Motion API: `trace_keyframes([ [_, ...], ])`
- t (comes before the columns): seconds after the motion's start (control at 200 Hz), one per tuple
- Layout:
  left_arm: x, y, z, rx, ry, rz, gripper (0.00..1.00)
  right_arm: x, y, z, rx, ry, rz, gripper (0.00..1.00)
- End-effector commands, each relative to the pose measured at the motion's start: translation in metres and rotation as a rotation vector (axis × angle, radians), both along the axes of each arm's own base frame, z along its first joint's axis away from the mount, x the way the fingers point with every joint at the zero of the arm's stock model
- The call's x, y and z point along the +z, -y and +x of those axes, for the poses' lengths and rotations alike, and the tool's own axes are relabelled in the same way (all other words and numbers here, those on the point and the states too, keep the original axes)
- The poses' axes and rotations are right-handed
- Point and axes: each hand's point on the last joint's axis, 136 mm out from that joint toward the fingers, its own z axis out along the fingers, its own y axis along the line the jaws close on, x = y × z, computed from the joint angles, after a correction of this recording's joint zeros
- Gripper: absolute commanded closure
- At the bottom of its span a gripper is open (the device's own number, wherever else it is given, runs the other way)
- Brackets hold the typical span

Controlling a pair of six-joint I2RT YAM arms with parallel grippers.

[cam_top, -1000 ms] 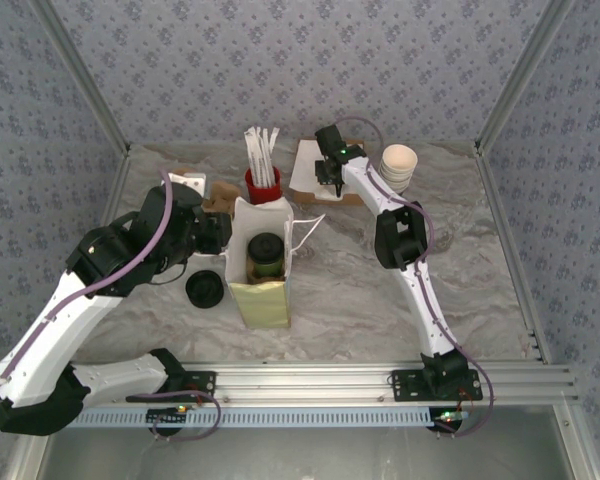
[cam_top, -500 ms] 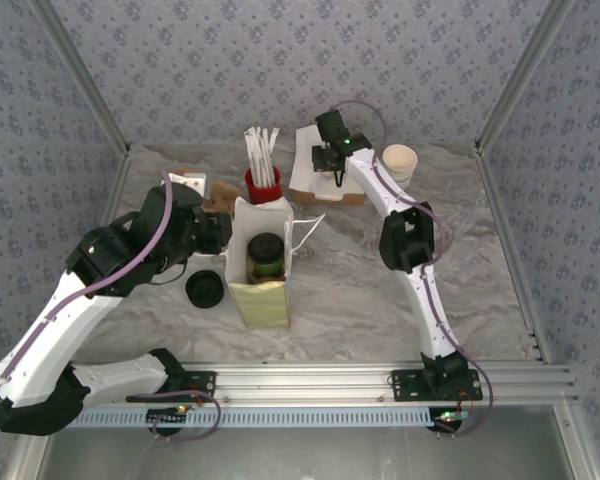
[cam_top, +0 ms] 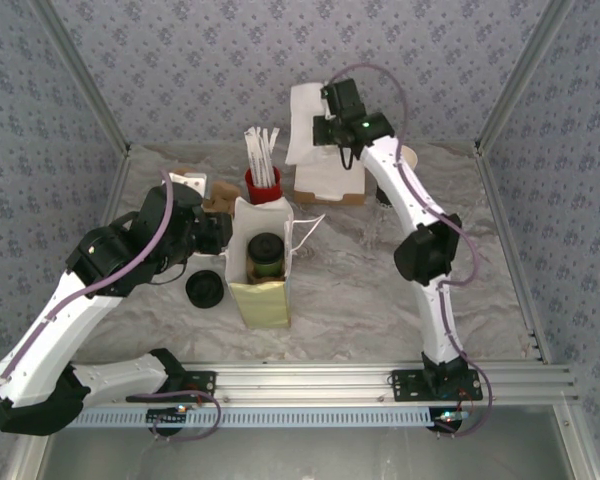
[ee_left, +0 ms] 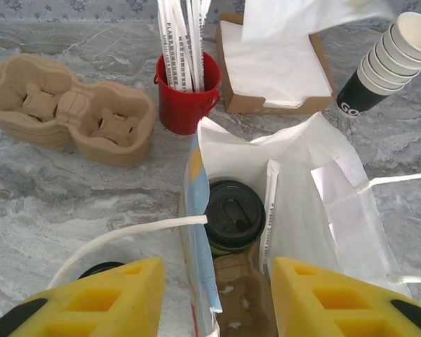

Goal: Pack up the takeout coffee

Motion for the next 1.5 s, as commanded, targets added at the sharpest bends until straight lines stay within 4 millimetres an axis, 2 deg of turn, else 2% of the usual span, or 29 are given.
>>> trace_keyframes([
  [0.0, 0.015, 0.000, 0.003, -0.006, 0.055, 0.001, 0.55, 0.063, 0.008, -0.038, 0.039, 0.081, -0.003, 0.97],
  [0.18, 0.019, -0.001, 0.005, -0.007, 0.071, 0.010, 0.53, 0.127, 0.006, -0.094, 0.108, 0.177, 0.019, 0.99],
  [0.325, 0.018, -0.002, 0.007, -0.003, 0.072, 0.022, 0.50, 0.165, 0.001, -0.142, 0.168, 0.221, 0.062, 0.99],
  [0.515, 0.018, -0.002, 0.006, -0.021, 0.052, 0.042, 0.48, 0.198, -0.019, -0.205, 0.294, 0.245, 0.154, 0.99],
  [0.67, 0.020, -0.006, 0.003, -0.029, 0.050, 0.048, 0.47, 0.217, -0.031, -0.246, 0.371, 0.212, 0.309, 0.99],
  [0.86, 0.016, -0.010, -0.003, -0.035, 0.052, 0.032, 0.47, 0.225, -0.066, -0.286, 0.507, 0.105, 0.534, 1.00],
  [1.044, 0.003, -0.015, -0.012, -0.032, 0.015, 0.027, 0.46, 0.222, -0.091, -0.302, 0.529, -0.003, 0.678, 1.00],
  [1.164, -0.004, -0.021, -0.016, -0.017, -0.005, 0.032, 0.45, 0.206, -0.103, -0.308, 0.511, -0.065, 0.715, 1.00],
  [1.274, -0.009, -0.027, -0.020, -0.007, -0.009, 0.036, 0.45, 0.181, -0.112, -0.307, 0.489, -0.132, 0.733, 1.00],
  [1.294, -0.010, -0.028, -0.020, -0.005, -0.009, 0.036, 0.45, 0.183, -0.116, -0.307, 0.496, -0.131, 0.763, 1.00],
  [1.494, -0.013, -0.035, -0.025, -0.001, -0.010, 0.046, 0.45, 0.150, -0.143, -0.310, 0.504, -0.213, 0.776, 1.00],
])
